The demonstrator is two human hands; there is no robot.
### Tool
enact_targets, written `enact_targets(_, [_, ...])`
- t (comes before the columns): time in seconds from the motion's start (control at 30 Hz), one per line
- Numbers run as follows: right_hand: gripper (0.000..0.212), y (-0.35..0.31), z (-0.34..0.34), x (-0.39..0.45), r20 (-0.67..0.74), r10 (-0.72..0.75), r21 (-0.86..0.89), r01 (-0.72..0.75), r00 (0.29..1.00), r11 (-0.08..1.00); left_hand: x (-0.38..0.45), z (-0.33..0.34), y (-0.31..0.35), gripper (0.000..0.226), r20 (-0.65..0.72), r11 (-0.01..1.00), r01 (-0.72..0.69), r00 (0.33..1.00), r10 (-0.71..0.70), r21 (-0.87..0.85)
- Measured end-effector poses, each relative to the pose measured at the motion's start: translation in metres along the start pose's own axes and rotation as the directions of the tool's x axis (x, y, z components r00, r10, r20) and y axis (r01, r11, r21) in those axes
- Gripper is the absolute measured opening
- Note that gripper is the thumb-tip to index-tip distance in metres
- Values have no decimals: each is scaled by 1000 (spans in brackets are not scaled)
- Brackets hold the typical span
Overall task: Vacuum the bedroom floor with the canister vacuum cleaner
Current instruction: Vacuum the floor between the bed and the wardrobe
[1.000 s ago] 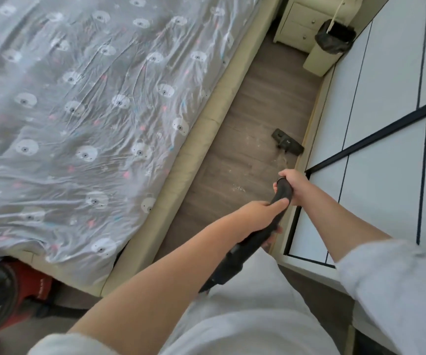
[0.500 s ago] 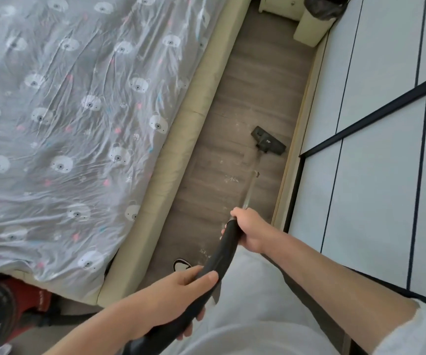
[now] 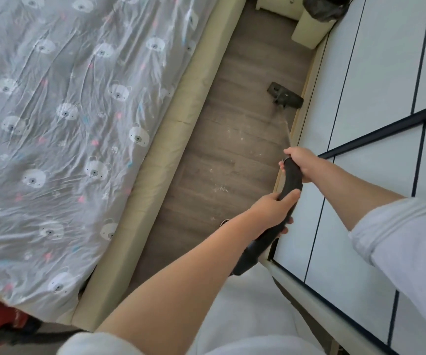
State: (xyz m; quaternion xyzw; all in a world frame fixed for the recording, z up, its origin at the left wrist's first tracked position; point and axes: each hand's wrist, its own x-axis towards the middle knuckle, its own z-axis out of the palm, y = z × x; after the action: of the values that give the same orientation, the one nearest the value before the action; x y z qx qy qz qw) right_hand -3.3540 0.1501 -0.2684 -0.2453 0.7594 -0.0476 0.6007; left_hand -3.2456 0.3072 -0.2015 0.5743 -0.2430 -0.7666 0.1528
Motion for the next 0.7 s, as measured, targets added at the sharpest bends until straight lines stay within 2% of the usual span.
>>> enact_targets(0.2, [25, 10, 45, 6, 41, 7, 65, -10, 999, 998, -16, -36, -27, 36, -99, 1000, -21, 995, 21, 3])
enact_targets(0.37, [30, 65, 116, -53, 160, -39, 65, 29, 986, 997, -101, -75, -87, 40, -112, 999, 27, 993, -23, 35])
enact_targets(0.47, [38, 108, 149, -101, 220, -16, 110, -9, 975, 994, -166, -80, -127, 40, -118, 995, 103, 988, -103, -1])
enact_targets(0.57, [32, 148, 170, -152, 324, 46, 154, -100, 945, 983, -236, -81, -156, 41, -60, 983, 173, 982, -177, -55])
enact_targets(0.7, [21, 176, 180, -203, 430, 131, 109, -195, 893, 975, -303, -86, -162, 42, 56, 960, 257, 966, -253, -108])
